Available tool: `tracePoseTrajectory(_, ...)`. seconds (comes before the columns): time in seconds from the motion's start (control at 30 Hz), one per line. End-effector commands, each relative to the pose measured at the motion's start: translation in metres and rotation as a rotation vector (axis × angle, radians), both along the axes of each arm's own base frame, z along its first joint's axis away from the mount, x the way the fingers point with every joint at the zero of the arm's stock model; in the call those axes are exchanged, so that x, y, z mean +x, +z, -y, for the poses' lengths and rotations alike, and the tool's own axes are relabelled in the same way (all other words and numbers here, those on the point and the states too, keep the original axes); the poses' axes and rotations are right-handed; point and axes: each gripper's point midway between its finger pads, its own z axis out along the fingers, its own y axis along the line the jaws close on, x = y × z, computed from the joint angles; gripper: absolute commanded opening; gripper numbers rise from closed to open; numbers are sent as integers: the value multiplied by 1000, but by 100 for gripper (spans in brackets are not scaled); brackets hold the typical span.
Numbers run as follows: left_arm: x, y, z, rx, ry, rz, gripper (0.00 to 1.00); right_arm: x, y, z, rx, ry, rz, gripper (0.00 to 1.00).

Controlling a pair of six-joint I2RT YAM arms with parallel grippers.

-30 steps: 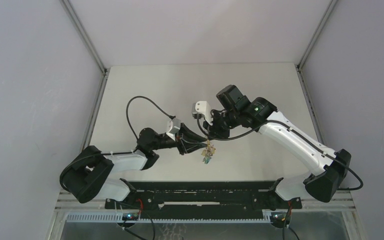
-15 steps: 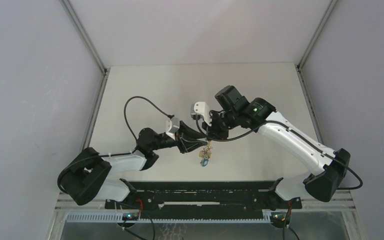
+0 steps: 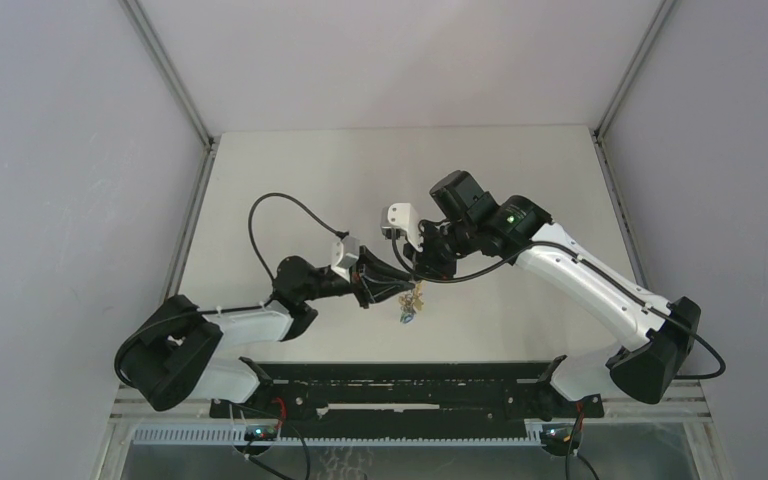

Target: Put the keys on the keyring

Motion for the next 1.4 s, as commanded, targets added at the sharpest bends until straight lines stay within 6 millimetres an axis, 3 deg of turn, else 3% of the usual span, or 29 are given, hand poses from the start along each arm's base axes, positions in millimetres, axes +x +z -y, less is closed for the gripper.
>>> tracePoseTrajectory(0.0,-5,29,7,-63,-43,73,25,2,23,-14,90,40,59,0)
tracePoseTrajectory(0.23,-3,24,9,-55,-37,66,24,1,26,-15,107,44,63,0)
tracePoseTrajectory(0.47,-1,26,6,-54,-9,72,1,-2,27,-13,117,43,61,0)
tracePoseTrajectory(0.63,4,21,-1,11,57,93,0,-2,37,-6,172,4,89,0)
tracePoseTrajectory(0.87,18,10,-19,137,218,90,0,3,64,11,321,-112,158,39)
tracePoseTrajectory(1.03,23,8,-28,188,285,58,0,20,71,30,424,-304,189,67)
tracePoseTrajectory(1.23,24,7,-40,251,345,38,0,56,57,71,501,-736,173,91)
tracePoseTrajectory(1.37,23,10,-44,306,354,22,0,56,46,85,516,-786,171,100)
